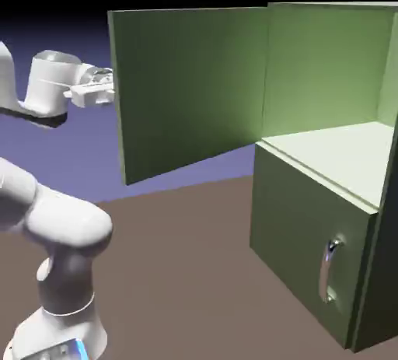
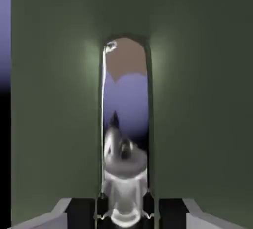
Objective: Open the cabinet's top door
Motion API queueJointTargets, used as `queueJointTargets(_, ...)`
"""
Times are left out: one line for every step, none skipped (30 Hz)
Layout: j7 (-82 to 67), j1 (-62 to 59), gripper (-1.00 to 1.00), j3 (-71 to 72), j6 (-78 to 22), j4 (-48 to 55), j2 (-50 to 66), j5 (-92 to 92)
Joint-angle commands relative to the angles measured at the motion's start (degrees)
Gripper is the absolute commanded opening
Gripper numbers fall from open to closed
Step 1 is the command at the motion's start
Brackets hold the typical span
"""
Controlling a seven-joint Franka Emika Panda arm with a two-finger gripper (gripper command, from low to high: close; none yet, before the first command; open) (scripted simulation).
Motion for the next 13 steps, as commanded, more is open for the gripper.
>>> queueJointTargets(1.06, -1.30, -1.00, 1.39, -1.52, 1.90, 2.11, 0.88)
queueJointTargets(2.17, -2.60, -1.00, 2.76, -3.13, 3.87, 4.19, 1.76)
queueJointTargets(3.30, -3.89, -1.00, 4.12, -4.76, 5.85, 6.27, 2.59)
queueJointTargets(4.47, -5.16, -1.00, 5.46, -6.42, 7.83, 8.34, 3.36)
queueJointTargets(5.68, -6.41, -1.00, 6.80, -8.10, 9.82, 10.42, 4.08)
queueJointTargets(6.94, -7.61, -1.00, 8.10, -9.80, 11.79, 12.50, 4.76)
queueJointTargets(8.26, -8.74, -1.00, 9.38, -11.50, 13.75, 14.57, 5.40)
queueJointTargets(9.62, -9.84, -1.00, 10.63, -13.22, 15.69, 16.65, 6.00)
queueJointTargets(11.03, -10.86, -1.00, 11.85, -14.93, 17.61, 18.73, 6.58)
queueJointTargets(12.55, -11.74, -1.00, 12.96, -16.64, 19.48, 20.80, 7.14)
queueJointTargets(14.15, -12.52, -1.00, 14.03, -18.35, 21.33, 22.90, 7.68)
queueJointTargets(15.61, -13.18, -1.00, 14.96, -19.89, 23.00, 24.80, 8.18)
queueJointTargets(15.62, -13.18, 1.00, 14.96, -19.90, 23.00, 24.80, 8.18)
